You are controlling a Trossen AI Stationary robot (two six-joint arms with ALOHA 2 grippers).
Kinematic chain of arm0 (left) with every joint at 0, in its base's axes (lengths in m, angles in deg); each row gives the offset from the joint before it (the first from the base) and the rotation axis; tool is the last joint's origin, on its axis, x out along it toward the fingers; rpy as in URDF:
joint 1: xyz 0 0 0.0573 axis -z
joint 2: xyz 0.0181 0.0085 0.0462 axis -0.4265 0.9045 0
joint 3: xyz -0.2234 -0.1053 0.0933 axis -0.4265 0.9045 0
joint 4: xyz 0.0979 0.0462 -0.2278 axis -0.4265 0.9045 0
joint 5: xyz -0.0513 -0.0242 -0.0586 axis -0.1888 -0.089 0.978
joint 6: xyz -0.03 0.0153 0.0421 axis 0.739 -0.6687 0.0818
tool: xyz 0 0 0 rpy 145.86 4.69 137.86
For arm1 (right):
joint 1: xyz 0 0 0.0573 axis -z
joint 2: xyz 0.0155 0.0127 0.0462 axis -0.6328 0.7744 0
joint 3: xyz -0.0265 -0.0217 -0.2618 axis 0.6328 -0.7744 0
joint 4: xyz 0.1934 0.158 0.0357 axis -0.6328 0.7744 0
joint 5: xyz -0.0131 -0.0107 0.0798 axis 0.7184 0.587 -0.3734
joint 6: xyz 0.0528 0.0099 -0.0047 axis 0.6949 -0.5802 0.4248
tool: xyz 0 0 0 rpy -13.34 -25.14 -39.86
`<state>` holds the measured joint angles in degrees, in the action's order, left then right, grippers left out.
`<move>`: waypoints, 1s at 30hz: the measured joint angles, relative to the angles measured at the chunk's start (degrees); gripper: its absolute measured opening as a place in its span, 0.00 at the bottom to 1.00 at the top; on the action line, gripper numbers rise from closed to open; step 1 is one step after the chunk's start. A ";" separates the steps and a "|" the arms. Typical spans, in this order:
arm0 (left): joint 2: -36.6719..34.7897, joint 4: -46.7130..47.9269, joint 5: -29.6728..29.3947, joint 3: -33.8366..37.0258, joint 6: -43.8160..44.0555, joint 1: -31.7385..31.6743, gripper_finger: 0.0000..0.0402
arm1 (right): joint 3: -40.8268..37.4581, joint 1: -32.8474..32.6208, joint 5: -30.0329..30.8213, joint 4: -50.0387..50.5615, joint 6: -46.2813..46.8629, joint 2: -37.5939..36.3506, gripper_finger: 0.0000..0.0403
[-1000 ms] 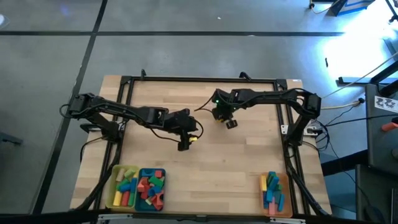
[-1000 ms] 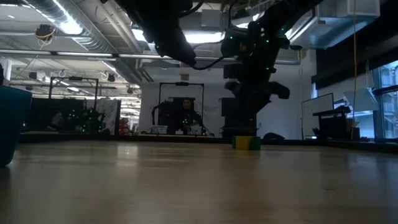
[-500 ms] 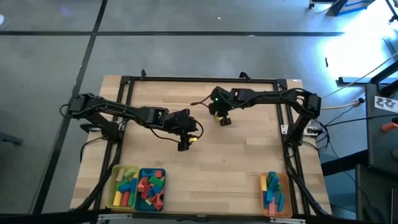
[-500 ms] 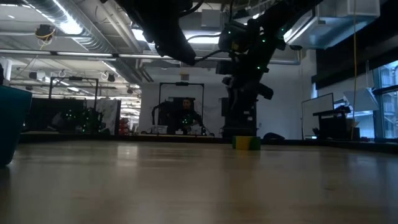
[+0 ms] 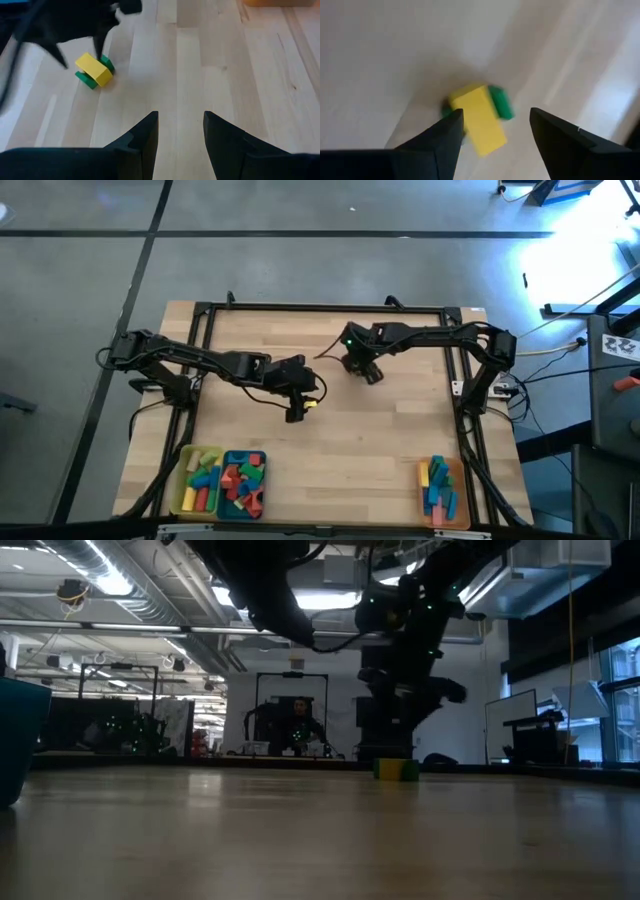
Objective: Sort blocks by size
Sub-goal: Put the yellow arch block into the blue bin
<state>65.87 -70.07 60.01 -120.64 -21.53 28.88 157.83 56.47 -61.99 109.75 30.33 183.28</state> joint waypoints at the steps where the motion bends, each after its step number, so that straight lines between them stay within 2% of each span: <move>1: 0.00 0.05 0.00 0.00 0.01 0.00 0.33 | 0.00 0.00 -0.52 1.28 -2.19 0.00 0.57; 6: 0.02 0.05 0.00 0.00 0.00 0.00 0.33 | 0.00 0.02 -1.25 2.22 -4.41 0.00 0.58; 12: 0.02 0.08 0.00 0.00 0.00 0.00 0.33 | 0.09 0.02 -5.45 0.95 -4.65 1.32 0.58; 18: 0.02 0.67 0.00 0.00 0.00 0.00 0.33 | 0.07 -0.05 -4.98 0.09 -8.81 4.46 0.58; 30: 0.02 1.01 -0.02 0.00 -0.42 0.00 0.33 | 0.07 0.02 -4.40 -1.49 -11.82 5.01 0.58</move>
<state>65.89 -69.06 59.99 -120.64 -21.95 28.89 157.89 56.49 -66.39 108.25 18.51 188.28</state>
